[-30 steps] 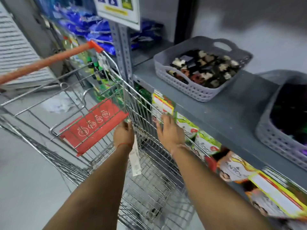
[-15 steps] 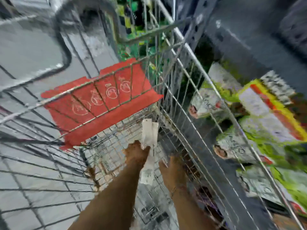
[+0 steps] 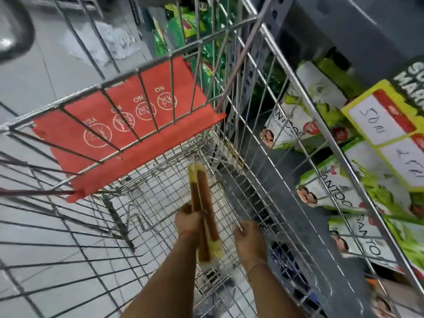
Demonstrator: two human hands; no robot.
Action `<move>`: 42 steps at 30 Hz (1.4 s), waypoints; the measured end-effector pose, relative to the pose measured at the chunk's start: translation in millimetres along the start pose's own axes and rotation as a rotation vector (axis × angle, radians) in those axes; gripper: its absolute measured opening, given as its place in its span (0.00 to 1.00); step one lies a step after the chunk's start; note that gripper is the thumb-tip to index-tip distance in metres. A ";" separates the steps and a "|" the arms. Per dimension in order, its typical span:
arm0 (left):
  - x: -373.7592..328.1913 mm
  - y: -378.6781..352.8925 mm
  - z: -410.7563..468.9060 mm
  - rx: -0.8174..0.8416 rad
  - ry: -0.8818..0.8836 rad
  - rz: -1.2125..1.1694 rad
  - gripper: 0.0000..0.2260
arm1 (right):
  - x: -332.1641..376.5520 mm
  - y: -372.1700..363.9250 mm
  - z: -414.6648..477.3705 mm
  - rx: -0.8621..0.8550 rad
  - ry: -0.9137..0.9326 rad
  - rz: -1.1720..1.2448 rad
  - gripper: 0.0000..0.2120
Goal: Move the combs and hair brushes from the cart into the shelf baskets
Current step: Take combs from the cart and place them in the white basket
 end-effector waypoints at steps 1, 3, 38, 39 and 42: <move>10.0 -0.2 2.2 0.052 0.064 0.016 0.03 | 2.3 -1.4 -1.7 0.006 -0.004 0.040 0.15; 29.5 -6.1 1.3 0.165 0.172 0.098 0.10 | 6.7 -8.0 -4.1 0.050 -0.014 0.103 0.16; -141.6 40.6 -330.3 -0.064 -0.759 -0.429 0.28 | 26.2 210.4 -248.6 -0.656 0.445 1.016 0.17; -149.3 40.2 -357.3 -0.049 -0.856 -0.433 0.24 | 26.2 227.4 -263.6 -0.656 0.508 1.040 0.15; -161.2 27.2 -440.7 0.099 -1.046 -0.414 0.17 | 13.7 283.5 -317.4 -0.758 0.693 1.068 0.14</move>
Point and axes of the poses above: each hand's wrist, its own z-axis towards the middle knuckle, its own y-axis out of the back of the hand, x = y × z, the point moved 8 cm from there along z, towards the middle knuckle
